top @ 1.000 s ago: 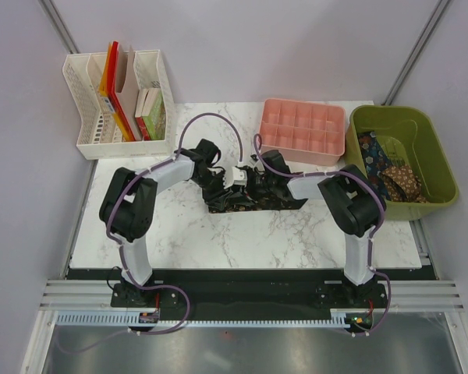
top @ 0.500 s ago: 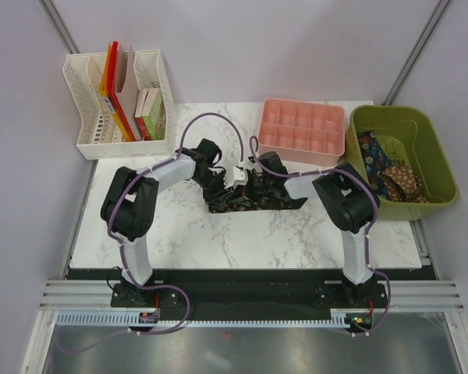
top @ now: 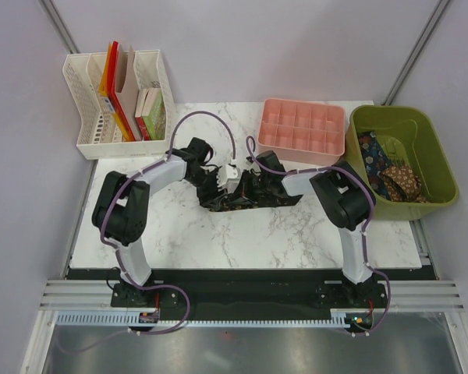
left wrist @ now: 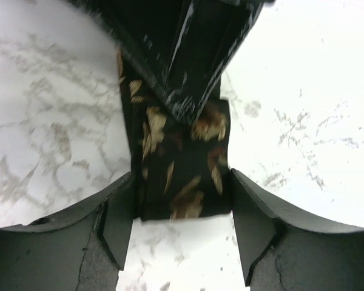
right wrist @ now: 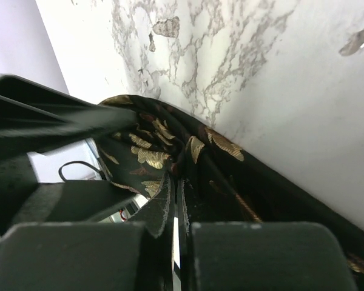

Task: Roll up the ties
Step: Roll the tie at the center of the board.

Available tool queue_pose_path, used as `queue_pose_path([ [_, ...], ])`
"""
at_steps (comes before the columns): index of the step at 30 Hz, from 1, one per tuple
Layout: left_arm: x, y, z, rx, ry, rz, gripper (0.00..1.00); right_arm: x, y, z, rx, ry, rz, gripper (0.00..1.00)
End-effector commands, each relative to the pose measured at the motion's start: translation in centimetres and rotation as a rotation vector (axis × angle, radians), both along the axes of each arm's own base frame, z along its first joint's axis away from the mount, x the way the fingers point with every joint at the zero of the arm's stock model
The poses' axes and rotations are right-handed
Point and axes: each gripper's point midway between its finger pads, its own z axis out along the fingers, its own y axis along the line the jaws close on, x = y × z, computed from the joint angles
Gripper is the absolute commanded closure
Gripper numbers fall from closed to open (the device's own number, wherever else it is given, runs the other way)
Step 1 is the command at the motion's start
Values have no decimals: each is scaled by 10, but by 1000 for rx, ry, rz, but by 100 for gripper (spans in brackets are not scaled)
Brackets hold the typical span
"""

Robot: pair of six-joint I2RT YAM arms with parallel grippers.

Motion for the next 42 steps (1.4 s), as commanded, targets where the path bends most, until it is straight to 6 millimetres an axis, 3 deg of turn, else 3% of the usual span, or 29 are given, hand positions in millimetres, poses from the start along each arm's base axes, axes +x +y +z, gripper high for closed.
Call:
queue_pose_path([
  [1, 11, 18, 29, -51, -114, -23, 30, -9, -34, -59, -204, 83, -40, 100],
  [7, 4, 23, 24, -59, -130, -69, 26, -8, -33, -63, -211, 95, -42, 100],
  [19, 6, 9, 10, -84, -178, -149, 23, -8, -33, -72, -217, 114, -45, 100],
  [22, 3, 5, 9, -83, -183, -170, 33, -8, -34, -75, -221, 119, -47, 100],
  [24, 0, 2, 12, -92, -177, -172, 44, -8, -32, -75, -220, 123, -48, 100],
  [27, -2, -5, 25, -125, -182, -162, 55, -10, -29, -76, -219, 130, -44, 100],
  [36, 1, -33, 43, -166, -132, -109, 60, -14, 0, -73, -177, 137, -45, 100],
  [42, 4, -42, 30, -134, -62, -49, 60, -13, 16, -67, -118, 144, -68, 100],
])
